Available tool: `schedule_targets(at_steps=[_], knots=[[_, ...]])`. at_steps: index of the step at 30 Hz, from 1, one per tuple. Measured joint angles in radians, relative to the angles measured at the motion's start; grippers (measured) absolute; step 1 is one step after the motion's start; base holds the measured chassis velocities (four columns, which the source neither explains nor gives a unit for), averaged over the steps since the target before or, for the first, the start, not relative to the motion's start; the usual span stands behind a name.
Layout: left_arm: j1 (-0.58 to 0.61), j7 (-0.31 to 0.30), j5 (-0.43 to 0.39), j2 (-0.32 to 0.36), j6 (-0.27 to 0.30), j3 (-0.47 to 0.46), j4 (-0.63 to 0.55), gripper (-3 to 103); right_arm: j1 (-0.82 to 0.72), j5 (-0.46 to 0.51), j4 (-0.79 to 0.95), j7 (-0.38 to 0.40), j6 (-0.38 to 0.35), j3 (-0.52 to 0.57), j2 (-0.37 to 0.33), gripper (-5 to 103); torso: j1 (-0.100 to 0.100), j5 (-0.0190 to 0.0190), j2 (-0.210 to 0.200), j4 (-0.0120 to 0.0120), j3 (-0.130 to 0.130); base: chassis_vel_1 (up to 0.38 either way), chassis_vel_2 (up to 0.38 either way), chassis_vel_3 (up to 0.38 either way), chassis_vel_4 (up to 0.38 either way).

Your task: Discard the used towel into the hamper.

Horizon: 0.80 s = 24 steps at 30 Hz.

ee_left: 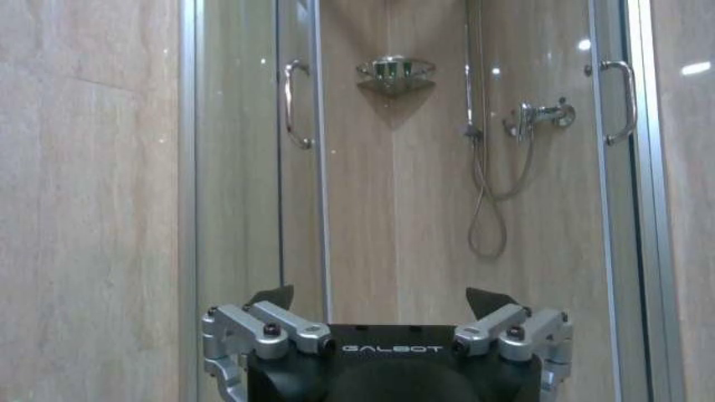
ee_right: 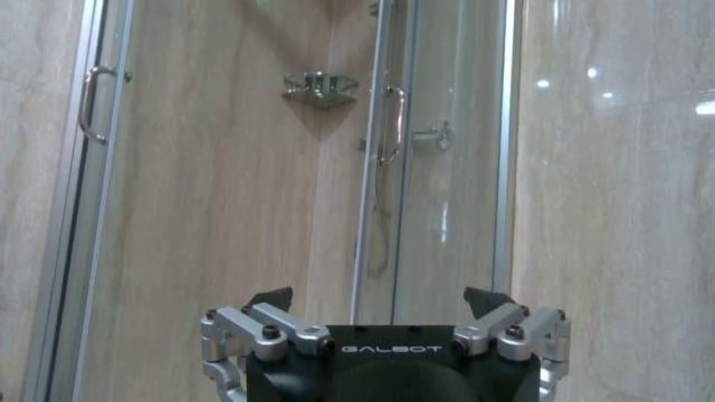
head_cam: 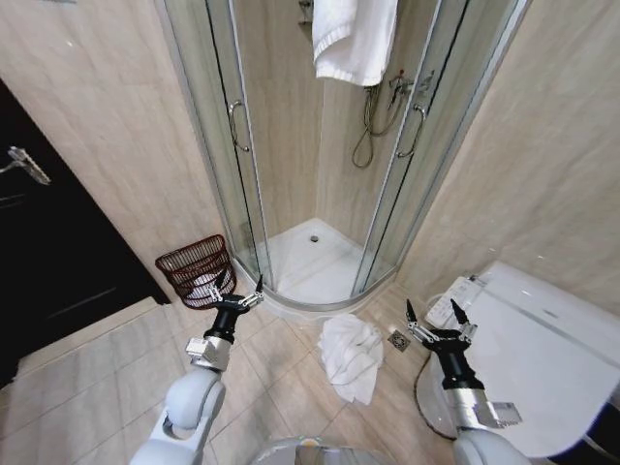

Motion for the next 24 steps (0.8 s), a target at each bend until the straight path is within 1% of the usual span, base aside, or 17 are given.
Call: schedule_targets(at_steps=[2, 3, 6, 7, 10, 13, 17, 22, 24], knots=[[-0.003, 0.001, 0.001, 0.000, 0.005, -0.002, 0.000, 100, 0.001, 0.009, 0.002, 0.002, -0.003, 0.002, -0.001, 100, 0.006, 0.0000, 0.012, 0.0000, 0.007, 0.000, 0.000, 0.000, 0.000], [-0.003, 0.001, 0.001, 0.000, 0.005, -0.002, 0.000, 100, 0.001, 0.009, 0.002, 0.002, -0.003, 0.002, -0.001, 100, 0.006, 0.0000, 0.012, 0.0000, 0.007, 0.000, 0.000, 0.000, 0.000], [-0.003, 0.001, -0.001, 0.001, 0.007, -0.005, -0.002, 100, 0.001, 0.016, 0.007, 0.005, -0.009, 0.004, -0.001, 100, 0.016, 0.0000, 0.035, 0.0000, 0.019, 0.000, 0.000, 0.000, 0.000], [-0.003, 0.001, -0.001, 0.001, 0.007, -0.005, -0.002, 100, 0.001, 0.016, 0.007, 0.005, -0.009, 0.004, -0.001, 100, 0.016, 0.0000, 0.035, 0.0000, 0.019, 0.000, 0.000, 0.000, 0.000], [0.000, 0.001, -0.003, 0.004, 0.008, -0.006, -0.006, 100, 0.001, 0.016, 0.012, 0.004, -0.012, 0.001, 0.005, 100, 0.026, -0.0001, 0.056, 0.0000, 0.031, 0.000, 0.000, 0.000, 0.000], [0.001, 0.001, -0.005, 0.006, 0.008, -0.007, -0.007, 100, 0.002, 0.015, 0.013, 0.001, -0.012, 0.001, 0.008, 100, 0.030, -0.0001, 0.066, 0.0000, 0.037, 0.000, 0.000, 0.000, 0.000], [0.004, 0.002, -0.008, 0.013, 0.008, -0.010, -0.012, 100, 0.000, 0.013, 0.018, -0.007, -0.010, -0.002, 0.015, 100, 0.040, -0.0001, 0.091, 0.0001, 0.051, 0.000, 0.000, 0.000, 0.000], [0.004, 0.002, -0.011, 0.017, 0.008, -0.011, -0.013, 100, -0.001, 0.009, 0.021, -0.008, -0.006, -0.003, 0.023, 100, 0.047, -0.0001, 0.107, 0.0000, 0.060, 0.000, 0.000, 0.000, 0.000], [0.002, 0.002, -0.014, 0.020, 0.008, -0.012, -0.013, 100, -0.002, 0.005, 0.021, -0.008, -0.003, -0.002, 0.028, 100, 0.054, -0.0001, 0.123, 0.0001, 0.069, 0.000, 0.000, 0.000, 0.000]])
